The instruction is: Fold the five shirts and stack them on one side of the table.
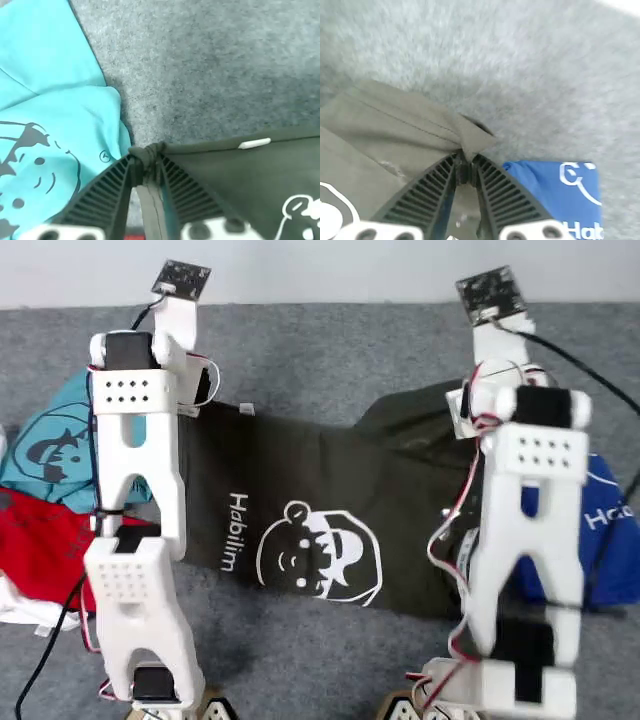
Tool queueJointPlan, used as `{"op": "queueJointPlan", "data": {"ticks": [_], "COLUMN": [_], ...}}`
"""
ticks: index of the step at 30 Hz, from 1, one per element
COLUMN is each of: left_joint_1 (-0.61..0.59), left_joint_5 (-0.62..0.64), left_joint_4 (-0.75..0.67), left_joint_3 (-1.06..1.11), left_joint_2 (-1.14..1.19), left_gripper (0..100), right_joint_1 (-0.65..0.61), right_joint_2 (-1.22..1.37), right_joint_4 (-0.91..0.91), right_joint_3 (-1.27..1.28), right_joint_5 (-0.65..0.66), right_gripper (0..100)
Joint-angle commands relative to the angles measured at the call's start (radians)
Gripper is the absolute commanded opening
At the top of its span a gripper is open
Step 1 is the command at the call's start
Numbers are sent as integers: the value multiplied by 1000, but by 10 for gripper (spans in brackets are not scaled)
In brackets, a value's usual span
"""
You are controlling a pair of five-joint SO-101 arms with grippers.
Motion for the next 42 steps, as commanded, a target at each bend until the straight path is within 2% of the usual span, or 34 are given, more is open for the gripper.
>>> {"op": "queueJointPlan", "data": {"ticks": [1, 7, 14, 19, 24, 29, 33, 42], "left_joint_1": [0, -54, -110, -110, -110, -115, -115, -117], "left_joint_5": [11, 98, 107, 104, 101, 101, 101, 106], "left_joint_4": [11, 11, 11, 9, 6, -40, -80, -161], "left_joint_3": [38, 45, 143, 283, 415, 518, 588, 598], "left_joint_2": [-176, -446, -779, -1034, -1261, -1445, -1550, -1679], "left_gripper": [11, 11, 11, 11, 11, 11, 11, 11], "right_joint_1": [-7, 2, 2, 4, 12, 147, 213, 216], "right_joint_2": [-196, -458, -699, -748, -760, -762, -763, -763], "right_joint_4": [38, 51, 73, 143, 217, 240, 245, 274], "right_joint_3": [-40, -48, -146, -267, -459, -595, -675, -825], "right_joint_5": [-9, -9, -58, -63, -124, -150, -150, -152], "right_gripper": [10, 10, 9, 9, 9, 9, 9, 9]}}
